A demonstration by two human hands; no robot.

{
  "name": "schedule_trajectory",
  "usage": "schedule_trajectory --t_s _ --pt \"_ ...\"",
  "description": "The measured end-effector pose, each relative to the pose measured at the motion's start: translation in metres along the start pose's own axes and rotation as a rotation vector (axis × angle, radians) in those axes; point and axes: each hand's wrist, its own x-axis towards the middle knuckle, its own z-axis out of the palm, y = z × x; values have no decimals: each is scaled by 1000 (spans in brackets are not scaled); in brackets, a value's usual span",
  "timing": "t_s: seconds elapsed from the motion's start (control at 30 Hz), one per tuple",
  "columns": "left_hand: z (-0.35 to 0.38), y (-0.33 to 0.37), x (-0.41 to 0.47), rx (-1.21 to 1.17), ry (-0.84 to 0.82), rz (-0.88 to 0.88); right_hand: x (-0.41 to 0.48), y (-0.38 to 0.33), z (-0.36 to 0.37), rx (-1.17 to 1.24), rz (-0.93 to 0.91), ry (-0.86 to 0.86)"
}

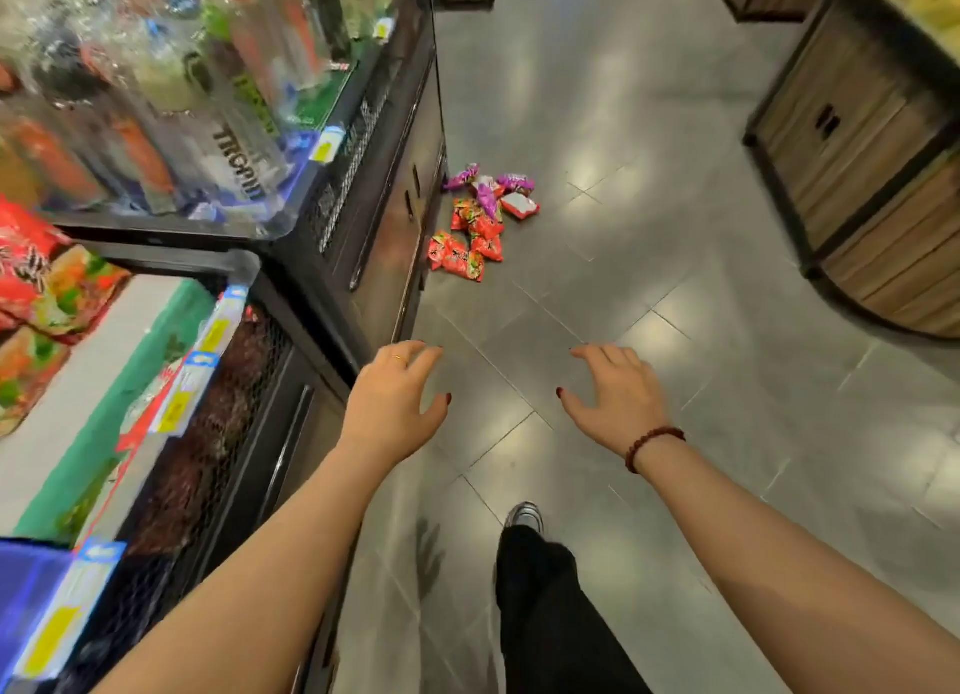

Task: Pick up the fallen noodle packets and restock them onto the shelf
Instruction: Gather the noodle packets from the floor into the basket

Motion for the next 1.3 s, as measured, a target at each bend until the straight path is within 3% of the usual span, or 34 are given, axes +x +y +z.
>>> schedule_trajectory --t_s 0.3,0.87,1.3 --pt "8 -7 202 -25 -26 -14 196 49 -38 38 -29 -34" --pt "62 -108 574 -85 -154 -54 561 107 -39 59 77 -61" --pt "110 -109 830 -102 -193 -249 852 207 -66 60 -6 -158"
